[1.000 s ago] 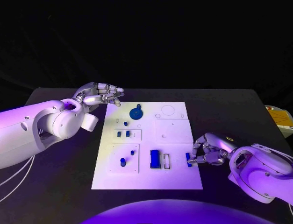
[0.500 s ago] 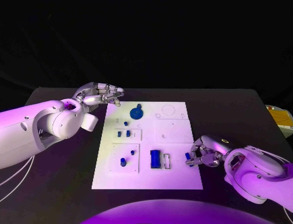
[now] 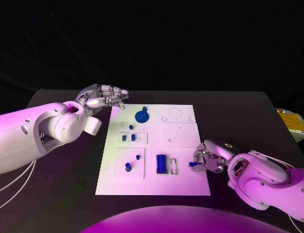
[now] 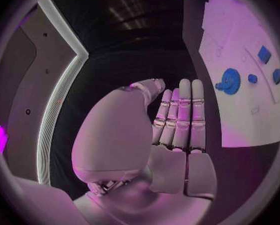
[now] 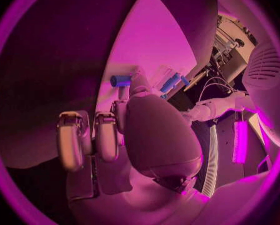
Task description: Assemble the parts on the task board
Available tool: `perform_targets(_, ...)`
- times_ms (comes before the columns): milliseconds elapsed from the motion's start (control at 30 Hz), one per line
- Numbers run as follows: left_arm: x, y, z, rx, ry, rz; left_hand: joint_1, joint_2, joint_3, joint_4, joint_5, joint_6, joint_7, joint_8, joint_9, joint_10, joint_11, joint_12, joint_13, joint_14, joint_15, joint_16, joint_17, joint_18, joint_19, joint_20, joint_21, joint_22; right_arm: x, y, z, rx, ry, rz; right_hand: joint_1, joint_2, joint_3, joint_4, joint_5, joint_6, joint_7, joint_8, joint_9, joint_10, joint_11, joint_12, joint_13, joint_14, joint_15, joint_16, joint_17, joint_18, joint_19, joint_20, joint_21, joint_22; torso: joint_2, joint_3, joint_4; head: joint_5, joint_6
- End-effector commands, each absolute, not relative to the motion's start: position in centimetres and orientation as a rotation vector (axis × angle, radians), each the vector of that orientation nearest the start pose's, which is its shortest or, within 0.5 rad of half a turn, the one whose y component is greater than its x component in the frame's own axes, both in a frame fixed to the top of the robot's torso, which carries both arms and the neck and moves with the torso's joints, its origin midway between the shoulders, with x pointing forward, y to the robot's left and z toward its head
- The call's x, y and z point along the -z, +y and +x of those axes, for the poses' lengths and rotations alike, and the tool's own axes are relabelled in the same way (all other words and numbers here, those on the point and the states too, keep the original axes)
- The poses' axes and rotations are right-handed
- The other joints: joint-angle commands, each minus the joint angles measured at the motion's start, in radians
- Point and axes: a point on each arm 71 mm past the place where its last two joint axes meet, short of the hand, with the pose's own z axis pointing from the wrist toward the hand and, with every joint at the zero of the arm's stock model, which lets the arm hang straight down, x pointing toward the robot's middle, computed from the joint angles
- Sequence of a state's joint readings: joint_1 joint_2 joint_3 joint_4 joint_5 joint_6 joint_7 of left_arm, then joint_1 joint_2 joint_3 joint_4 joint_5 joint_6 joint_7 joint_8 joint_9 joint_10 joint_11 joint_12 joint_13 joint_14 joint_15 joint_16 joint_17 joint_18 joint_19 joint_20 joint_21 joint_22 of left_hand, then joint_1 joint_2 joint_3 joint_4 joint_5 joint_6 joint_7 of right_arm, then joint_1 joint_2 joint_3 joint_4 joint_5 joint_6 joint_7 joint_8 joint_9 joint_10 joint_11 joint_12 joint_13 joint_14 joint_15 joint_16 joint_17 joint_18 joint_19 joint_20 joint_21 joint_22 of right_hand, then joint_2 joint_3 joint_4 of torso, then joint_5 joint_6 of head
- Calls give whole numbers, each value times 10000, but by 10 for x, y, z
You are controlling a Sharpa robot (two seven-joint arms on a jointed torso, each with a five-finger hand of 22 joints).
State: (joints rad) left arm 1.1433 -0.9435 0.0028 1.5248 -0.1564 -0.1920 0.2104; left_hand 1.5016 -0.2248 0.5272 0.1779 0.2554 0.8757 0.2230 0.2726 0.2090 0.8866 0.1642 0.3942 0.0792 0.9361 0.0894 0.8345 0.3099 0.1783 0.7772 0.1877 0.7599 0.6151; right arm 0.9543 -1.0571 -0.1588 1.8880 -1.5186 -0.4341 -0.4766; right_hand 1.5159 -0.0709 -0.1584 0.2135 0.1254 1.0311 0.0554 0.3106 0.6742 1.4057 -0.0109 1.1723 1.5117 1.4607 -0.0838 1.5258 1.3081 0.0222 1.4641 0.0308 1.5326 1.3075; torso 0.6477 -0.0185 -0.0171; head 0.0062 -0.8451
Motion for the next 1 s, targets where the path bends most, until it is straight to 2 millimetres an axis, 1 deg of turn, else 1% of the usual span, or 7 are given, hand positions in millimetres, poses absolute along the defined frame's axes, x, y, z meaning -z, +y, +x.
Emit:
perform_targets(33, 197, 249, 478, 14425, 16353, -10798, -88, 32, 49, -24, 40, -48, -14, 27, -13, -78, -11, 69, -14, 34, 36, -48, 14, 15, -59, 13, 57, 11, 299, -218, 335, -4241, 20536, 201, 2085, 1829, 355, 4, 284, 32, 70, -36, -393, 244, -48, 106, -2006, 875, 43, 42, 1499, -150, 940, -31, 37, 2537, -10, -4, -11, 8, 1)
perform_targets(167, 197, 249, 478, 14416, 16359, -10804, -85, 32, 53, -29, 41, -48, -15, 29, -12, -80, -12, 71, -14, 33, 34, -49, 15, 16, -60, 12, 58, 12, 299, -218, 335, -4184, 20466, 145, 2230, 1603, 1158, 125, 725, 79, 136, -132, -472, 295, 0, 178, -1941, 880, 84, 59, 1548, -156, 951, 13, 69, 2545, -11, 2, -4, 14, -3)
perform_targets(200, 198, 249, 478, 14410, 16365, -10809, -85, 32, 53, -29, 41, -48, -15, 29, -12, -80, -12, 71, -14, 33, 34, -49, 15, 16, -60, 12, 58, 12, 299, -218, 335, -4168, 20430, 128, 2107, 1138, 2444, 460, 834, 240, 117, -239, -595, 319, 86, 195, -1901, 880, 115, 62, 1564, -158, 954, 23, 83, 2549, -10, 1, -6, 15, -6)
perform_targets(233, 198, 250, 478, 14405, 16368, -10812, -85, 32, 53, -29, 41, -48, -15, 29, -12, -80, -12, 71, -14, 33, 34, -49, 15, 16, -60, 12, 58, 12, 298, -218, 335, -4162, 20406, 124, 2105, 1133, 2459, 464, 835, 242, 116, -240, -597, 319, 87, 195, -1901, 880, 115, 62, 1564, -158, 954, 23, 84, 2549, -9, 1, -3, 16, -9)
perform_targets(267, 198, 250, 478, 14401, 16372, -10815, -85, 32, 53, -29, 41, -48, -15, 29, -12, -80, -12, 71, -14, 33, 34, -49, 15, 16, -60, 12, 58, 12, 298, -218, 335, -4161, 20384, 123, 1333, -191, 5117, 730, 830, 361, 141, -279, -609, 381, 45, 214, -1848, 883, 140, 61, 1581, -162, 961, 52, 106, 2554, -8, 0, -6, 19, -7)
perform_targets(400, 198, 250, 478, 14391, 16385, -10823, -85, 32, 53, -29, 41, -48, -15, 29, -12, -80, -12, 71, -14, 33, 34, -49, 15, 16, -60, 12, 58, 12, 297, -217, 334, -4242, 20296, 237, -584, -981, 8057, -306, 853, 330, 142, -9, -235, 470, 23, 243, -1784, 890, 111, 57, 1602, -164, 963, 55, 115, 2556, -12, -4, -11, 17, 12)
perform_targets(1000, 198, 248, 478, 14413, 16444, -10825, -76, 29, 66, -48, 43, -48, -16, 35, -12, -88, -13, 74, -17, 30, 31, -51, 17, 19, -62, 10, 61, 18, 276, -194, 333, -5623, 19662, 1015, -2050, -942, 8607, -817, 769, 254, 87, 187, 36, 554, -31, 394, -1649, 900, 82, 65, 1635, -173, 981, 35, 160, 2568, -4, -11, 8, 2, 40)
